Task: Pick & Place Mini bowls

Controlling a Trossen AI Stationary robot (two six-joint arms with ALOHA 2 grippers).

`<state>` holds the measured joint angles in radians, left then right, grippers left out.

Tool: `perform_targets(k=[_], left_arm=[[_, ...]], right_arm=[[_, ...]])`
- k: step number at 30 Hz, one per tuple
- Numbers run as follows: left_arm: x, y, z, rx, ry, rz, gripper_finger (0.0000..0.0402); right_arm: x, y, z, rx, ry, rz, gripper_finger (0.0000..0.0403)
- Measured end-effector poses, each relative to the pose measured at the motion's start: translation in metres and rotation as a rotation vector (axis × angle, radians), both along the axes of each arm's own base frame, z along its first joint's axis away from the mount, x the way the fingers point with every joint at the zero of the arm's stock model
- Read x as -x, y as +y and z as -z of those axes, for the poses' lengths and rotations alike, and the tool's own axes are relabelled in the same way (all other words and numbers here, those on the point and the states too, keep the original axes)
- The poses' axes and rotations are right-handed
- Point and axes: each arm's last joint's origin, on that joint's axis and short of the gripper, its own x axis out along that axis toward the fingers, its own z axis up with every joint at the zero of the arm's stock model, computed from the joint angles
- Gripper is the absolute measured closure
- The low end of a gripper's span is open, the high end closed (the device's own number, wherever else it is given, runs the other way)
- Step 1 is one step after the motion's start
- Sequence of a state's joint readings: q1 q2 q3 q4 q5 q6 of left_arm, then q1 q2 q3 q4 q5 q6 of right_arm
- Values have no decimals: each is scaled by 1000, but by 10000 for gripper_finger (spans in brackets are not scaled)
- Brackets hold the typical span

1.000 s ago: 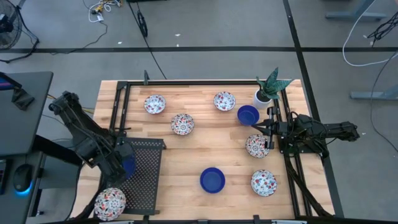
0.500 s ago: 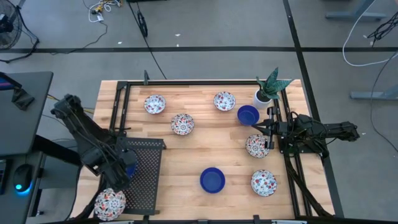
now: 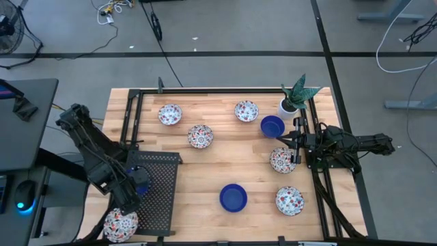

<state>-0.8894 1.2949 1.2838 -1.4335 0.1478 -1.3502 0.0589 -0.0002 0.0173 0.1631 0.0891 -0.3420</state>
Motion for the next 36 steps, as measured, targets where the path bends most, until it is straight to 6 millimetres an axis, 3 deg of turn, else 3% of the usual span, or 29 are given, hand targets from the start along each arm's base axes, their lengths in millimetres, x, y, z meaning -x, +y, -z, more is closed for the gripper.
perform_targets(k=[5, 10, 14, 17, 22, 26, 30, 36], left_arm=[[-8, 12, -19, -92, -134, -7, 395], [-28, 30, -41, -398, -511, 69, 392], [-54, 45, -52, -742, -788, 76, 391], [-82, 62, -52, -819, -816, 99, 390], [-136, 104, -20, -667, -848, 187, 387], [-165, 138, 27, -572, -861, 219, 360], [-177, 156, 67, -572, -785, 266, 306], [-185, 158, 95, -541, -667, 299, 211]], right_arm=[[0, 0, 0, 0, 0, 0, 394], [0, 0, 0, 0, 0, 0, 394], [0, 0, 0, 0, 0, 0, 394], [0, 0, 0, 0, 0, 0, 394], [0, 0, 0, 0, 0, 0, 394], [0, 0, 0, 0, 2, 0, 394], [0, 0, 0, 0, 1, 0, 394], [0, 0, 0, 0, 1, 1, 394]])
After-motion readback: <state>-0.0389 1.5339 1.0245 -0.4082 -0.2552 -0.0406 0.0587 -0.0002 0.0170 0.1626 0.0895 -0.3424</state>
